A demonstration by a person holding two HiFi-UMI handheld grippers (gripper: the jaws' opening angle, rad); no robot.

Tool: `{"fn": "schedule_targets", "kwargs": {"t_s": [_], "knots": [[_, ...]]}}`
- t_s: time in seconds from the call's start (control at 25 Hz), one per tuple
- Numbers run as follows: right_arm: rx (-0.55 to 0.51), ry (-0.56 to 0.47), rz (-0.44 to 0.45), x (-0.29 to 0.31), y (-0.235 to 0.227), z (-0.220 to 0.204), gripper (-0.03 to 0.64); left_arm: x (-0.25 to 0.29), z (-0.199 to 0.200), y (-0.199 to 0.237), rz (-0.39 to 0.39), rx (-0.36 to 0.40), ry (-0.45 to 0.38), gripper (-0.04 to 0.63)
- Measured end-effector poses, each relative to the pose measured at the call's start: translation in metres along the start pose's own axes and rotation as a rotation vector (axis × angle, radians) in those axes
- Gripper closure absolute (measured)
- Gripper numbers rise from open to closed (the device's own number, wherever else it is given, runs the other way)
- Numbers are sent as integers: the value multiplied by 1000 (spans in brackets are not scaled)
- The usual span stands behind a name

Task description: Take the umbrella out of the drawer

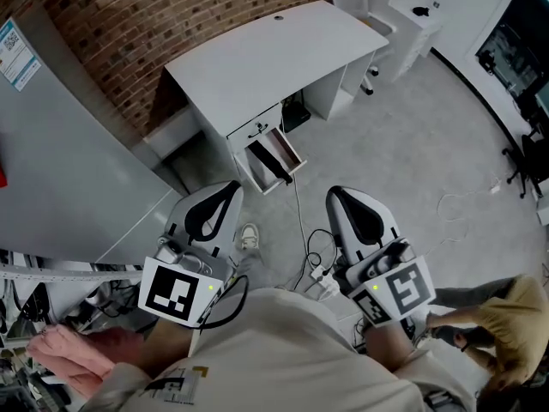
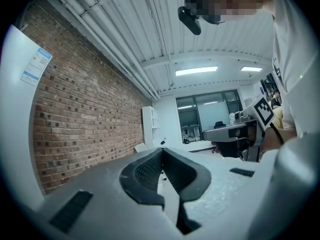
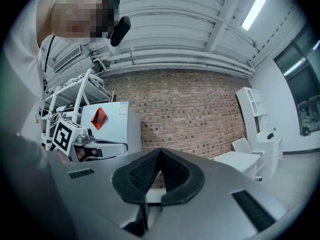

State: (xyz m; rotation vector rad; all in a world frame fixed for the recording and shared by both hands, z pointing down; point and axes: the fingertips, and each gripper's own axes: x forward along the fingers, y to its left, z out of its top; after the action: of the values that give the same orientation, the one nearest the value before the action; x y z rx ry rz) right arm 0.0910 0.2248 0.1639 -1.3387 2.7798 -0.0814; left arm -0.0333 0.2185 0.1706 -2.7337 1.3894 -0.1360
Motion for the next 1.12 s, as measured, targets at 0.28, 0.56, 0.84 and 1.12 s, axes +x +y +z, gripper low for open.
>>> {"fn": "schedule_targets", "kwargs": {"t_s": [0.28,0.56,0.84,1.12], "knots": [[14,29,-16,73,-29,-7,611,50,-8,60,-22,-21,19,588],[45,7,-43,152,-58,-1,611,103,-14,125,-57,-19,32,588],[8,35,-102,214,-88,-3,611,152,-18,178,-106,-10,36,588],[6,22,-152,262,-107,2,611,184,-21,220,-144,-37,26,588]]}}
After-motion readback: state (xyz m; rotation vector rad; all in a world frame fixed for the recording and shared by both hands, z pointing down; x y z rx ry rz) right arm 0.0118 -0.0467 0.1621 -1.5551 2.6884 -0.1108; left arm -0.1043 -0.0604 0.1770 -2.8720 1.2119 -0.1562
